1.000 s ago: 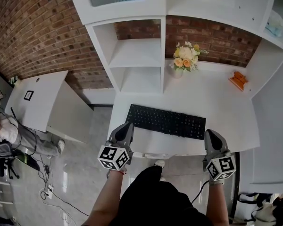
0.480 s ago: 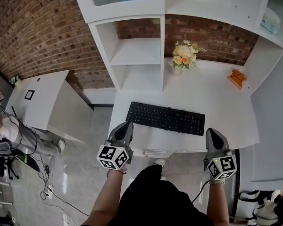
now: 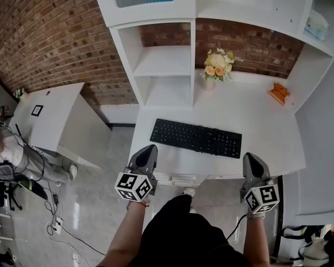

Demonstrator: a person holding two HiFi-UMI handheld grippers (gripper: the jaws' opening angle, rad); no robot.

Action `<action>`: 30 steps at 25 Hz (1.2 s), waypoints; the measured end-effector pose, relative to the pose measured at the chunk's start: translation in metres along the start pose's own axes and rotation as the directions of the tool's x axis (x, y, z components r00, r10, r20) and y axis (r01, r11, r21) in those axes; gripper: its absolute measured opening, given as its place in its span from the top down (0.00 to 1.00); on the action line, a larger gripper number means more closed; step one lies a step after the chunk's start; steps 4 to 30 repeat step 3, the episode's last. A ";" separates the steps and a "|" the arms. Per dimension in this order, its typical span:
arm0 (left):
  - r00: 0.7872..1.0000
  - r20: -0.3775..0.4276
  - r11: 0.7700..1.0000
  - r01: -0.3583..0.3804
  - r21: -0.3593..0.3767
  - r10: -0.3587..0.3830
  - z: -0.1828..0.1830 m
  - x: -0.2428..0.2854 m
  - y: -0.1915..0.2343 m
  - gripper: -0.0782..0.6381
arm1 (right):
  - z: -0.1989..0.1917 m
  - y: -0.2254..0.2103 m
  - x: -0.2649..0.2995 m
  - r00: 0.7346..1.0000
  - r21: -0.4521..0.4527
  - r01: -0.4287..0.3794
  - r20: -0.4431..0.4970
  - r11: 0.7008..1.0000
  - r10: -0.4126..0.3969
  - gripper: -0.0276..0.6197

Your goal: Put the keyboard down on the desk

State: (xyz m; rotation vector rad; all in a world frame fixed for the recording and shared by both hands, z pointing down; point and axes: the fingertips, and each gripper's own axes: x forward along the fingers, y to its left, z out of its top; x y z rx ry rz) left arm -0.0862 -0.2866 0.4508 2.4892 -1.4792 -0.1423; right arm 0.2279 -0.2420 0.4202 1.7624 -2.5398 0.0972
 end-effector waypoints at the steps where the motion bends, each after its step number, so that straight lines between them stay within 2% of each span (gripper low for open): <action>1: 1.000 0.000 1.000 -0.003 -0.002 0.003 0.000 -0.002 0.000 0.89 | 0.000 0.001 -0.001 1.000 0.001 -0.001 0.001 1.000 0.001 0.96; 30: 1.000 -0.001 1.000 -0.007 -0.006 0.007 -0.002 -0.005 -0.001 0.89 | -0.001 0.002 -0.005 1.000 0.003 -0.004 0.001 1.000 0.004 0.96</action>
